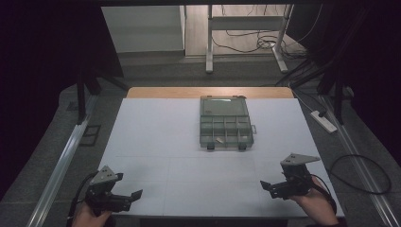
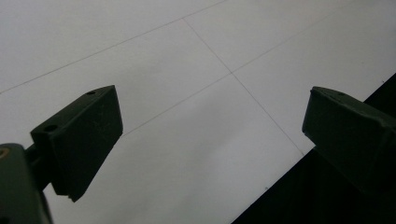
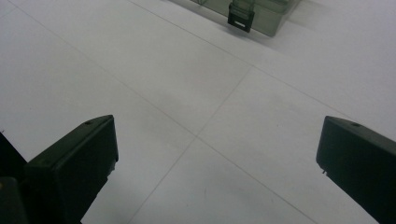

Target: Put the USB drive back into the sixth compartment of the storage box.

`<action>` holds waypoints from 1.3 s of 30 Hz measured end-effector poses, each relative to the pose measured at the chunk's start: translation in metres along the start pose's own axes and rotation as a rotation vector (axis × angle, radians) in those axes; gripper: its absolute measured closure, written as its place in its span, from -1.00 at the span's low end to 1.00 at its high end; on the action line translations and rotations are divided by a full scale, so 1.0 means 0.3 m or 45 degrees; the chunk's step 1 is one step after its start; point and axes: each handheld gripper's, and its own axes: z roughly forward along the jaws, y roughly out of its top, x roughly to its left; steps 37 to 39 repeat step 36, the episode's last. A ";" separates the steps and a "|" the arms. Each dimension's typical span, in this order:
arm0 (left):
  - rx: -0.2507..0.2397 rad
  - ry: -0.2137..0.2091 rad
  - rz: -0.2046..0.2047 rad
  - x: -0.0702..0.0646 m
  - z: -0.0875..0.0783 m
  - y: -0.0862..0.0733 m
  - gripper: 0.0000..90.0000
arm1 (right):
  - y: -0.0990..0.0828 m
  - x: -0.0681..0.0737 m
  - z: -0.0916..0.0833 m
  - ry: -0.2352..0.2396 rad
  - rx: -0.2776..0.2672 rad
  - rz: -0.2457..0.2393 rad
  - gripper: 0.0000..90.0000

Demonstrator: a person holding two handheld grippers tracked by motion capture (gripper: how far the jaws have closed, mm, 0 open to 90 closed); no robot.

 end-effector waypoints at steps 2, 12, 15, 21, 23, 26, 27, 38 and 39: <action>0.001 0.000 -0.001 0.000 0.000 0.000 -0.89 | -0.007 -0.001 -0.006 -0.006 0.000 0.006 -1.00; 0.004 0.002 0.000 0.000 0.000 0.000 -0.89 | -0.037 -0.006 -0.037 -0.034 -0.001 0.031 -1.00; 0.005 0.002 0.000 0.001 0.000 0.000 -0.89 | -0.045 -0.003 -0.047 -0.039 -0.003 0.036 -1.00; 0.004 0.002 -0.003 0.002 0.000 0.000 -0.89 | -0.066 -0.003 -0.065 -0.063 -0.001 0.051 -1.00; 0.004 0.002 -0.005 0.002 -0.001 0.000 -0.89 | -0.074 -0.004 -0.073 -0.074 0.004 0.048 -1.00; 0.002 0.001 -0.009 0.003 -0.001 -0.001 -0.89 | -0.085 -0.004 -0.081 -0.086 0.011 0.055 -1.00; 0.002 0.001 -0.010 0.004 -0.001 -0.001 -0.89 | -0.091 -0.003 -0.085 -0.092 0.015 0.057 -1.00; 0.000 -0.002 -0.015 0.003 0.000 0.001 -0.89 | -0.113 -0.003 -0.098 -0.119 0.023 0.071 -1.00; 0.000 -0.002 -0.015 0.003 0.000 0.001 -0.89 | -0.113 -0.003 -0.098 -0.119 0.023 0.071 -1.00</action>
